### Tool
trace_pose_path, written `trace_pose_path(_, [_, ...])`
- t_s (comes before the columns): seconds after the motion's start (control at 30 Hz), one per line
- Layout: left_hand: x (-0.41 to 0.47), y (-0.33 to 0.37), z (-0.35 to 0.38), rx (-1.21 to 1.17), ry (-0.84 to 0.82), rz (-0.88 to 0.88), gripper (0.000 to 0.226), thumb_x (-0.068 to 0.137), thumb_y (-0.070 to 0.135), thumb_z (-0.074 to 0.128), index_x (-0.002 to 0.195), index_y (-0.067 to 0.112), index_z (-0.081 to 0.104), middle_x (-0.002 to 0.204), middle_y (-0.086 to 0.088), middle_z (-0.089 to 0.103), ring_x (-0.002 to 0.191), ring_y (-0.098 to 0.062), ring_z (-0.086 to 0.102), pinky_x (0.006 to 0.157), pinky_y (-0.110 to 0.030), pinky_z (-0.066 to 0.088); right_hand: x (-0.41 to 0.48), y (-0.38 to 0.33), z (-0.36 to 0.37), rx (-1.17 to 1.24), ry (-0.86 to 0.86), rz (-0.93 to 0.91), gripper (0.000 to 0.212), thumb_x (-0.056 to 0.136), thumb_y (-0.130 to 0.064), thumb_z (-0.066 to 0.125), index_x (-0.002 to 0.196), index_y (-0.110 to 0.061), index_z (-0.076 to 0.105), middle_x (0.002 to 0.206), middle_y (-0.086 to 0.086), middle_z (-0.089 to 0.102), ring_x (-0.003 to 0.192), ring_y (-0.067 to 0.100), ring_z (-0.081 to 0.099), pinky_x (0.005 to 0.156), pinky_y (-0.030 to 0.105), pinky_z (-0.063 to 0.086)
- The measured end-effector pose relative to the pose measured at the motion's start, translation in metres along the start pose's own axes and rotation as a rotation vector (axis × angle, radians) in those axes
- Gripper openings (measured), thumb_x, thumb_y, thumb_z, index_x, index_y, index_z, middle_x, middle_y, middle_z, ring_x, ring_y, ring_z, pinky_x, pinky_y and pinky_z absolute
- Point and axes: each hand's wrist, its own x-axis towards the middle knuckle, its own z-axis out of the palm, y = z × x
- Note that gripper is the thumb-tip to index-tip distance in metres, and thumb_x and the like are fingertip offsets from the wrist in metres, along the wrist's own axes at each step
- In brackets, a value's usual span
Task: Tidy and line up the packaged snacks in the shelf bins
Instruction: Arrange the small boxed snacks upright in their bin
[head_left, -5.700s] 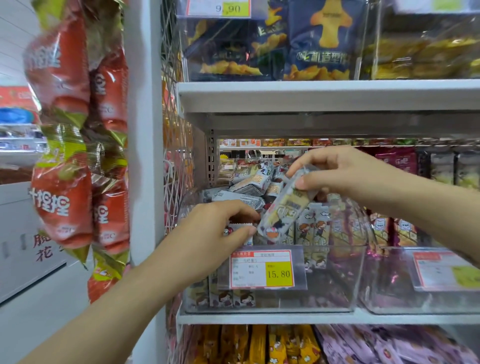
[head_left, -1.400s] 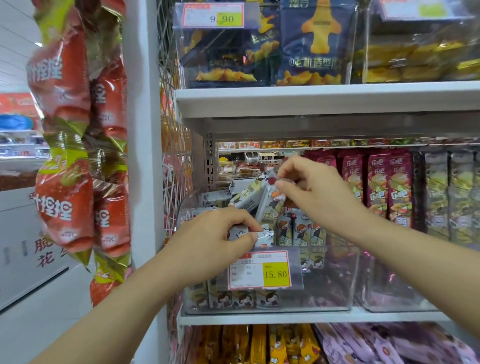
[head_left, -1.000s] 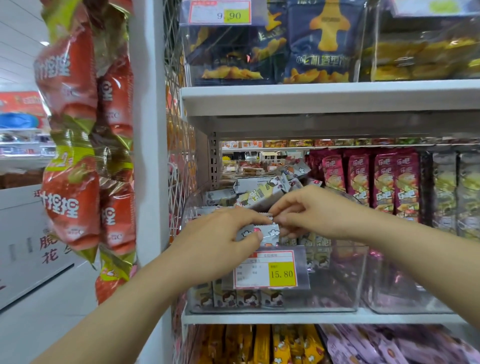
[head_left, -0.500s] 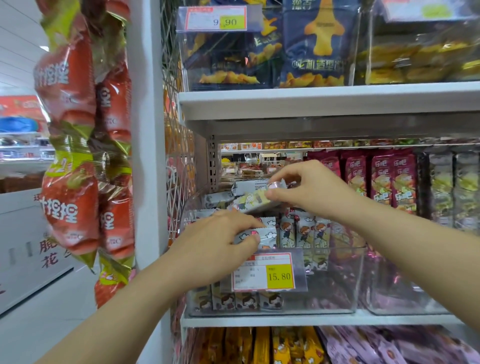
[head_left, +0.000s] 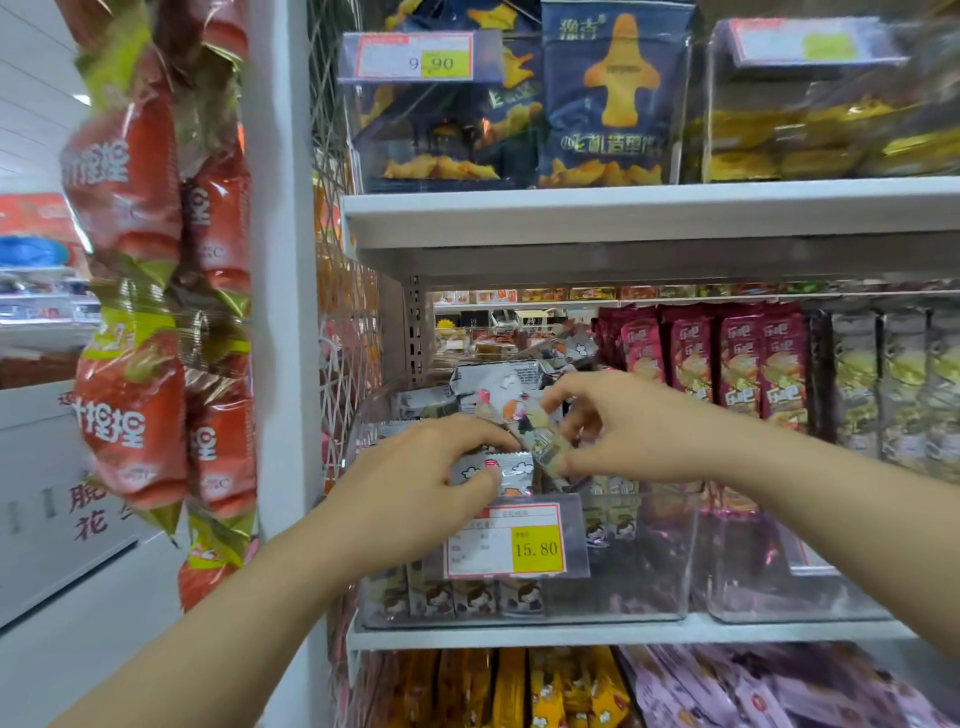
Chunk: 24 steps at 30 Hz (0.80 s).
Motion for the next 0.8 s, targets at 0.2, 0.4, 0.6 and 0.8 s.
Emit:
trace_pose_path(0.2, [0.005,-0.001,-0.003,-0.032,-0.038,-0.005,0.031,0.091,0.041,0.050,0.121,0.051,0.050,0.132,0.031,0.047,0.120,0.003,0.046,0.100,-0.037,0.043,0.004,0.004,0.017,-0.053,0.058,0.024,0.034,0.081,-0.030,0.072,0.105,-0.026,0.049,0.093,-0.010,0.057,0.075,0.004,0.052,0.058,0.017,0.040])
trace_pose_path(0.4, [0.019,0.003,-0.016,-0.019,-0.152,-0.065,0.022,0.087,0.040,0.057,0.109,0.046,0.058,0.116,0.006,0.066,0.104,-0.022,0.063,0.089,-0.042,0.051,0.016,0.007,0.020,-0.033,0.070,0.075,0.014,0.083,-0.012,0.068,0.085,-0.022,0.057,0.083,-0.005,0.060,0.065,0.000,0.048,0.049,0.004,0.036])
trace_pose_path(0.6, [0.021,0.006,-0.014,0.017,-0.260,-0.104,0.034,0.094,0.039,0.047,0.127,0.040,0.051,0.120,0.007,0.063,0.105,-0.017,0.062,0.091,-0.039,0.050,0.020,0.013,0.023,-0.006,0.040,0.104,0.018,0.083,-0.011,0.068,0.081,-0.025,0.057,0.088,-0.003,0.060,0.071,0.008,0.053,0.049,0.008,0.035])
trace_pose_path(0.8, [0.019,0.010,-0.018,0.006,-0.269,-0.099,0.029,0.094,0.039,0.047,0.122,0.040,0.054,0.112,0.007,0.064,0.097,-0.012,0.061,0.089,-0.033,0.049,0.021,0.013,0.026,0.017,-0.055,0.104,0.028,0.084,0.000,0.060,0.074,-0.025,0.053,0.083,-0.007,0.056,0.071,0.007,0.052,0.048,0.005,0.035])
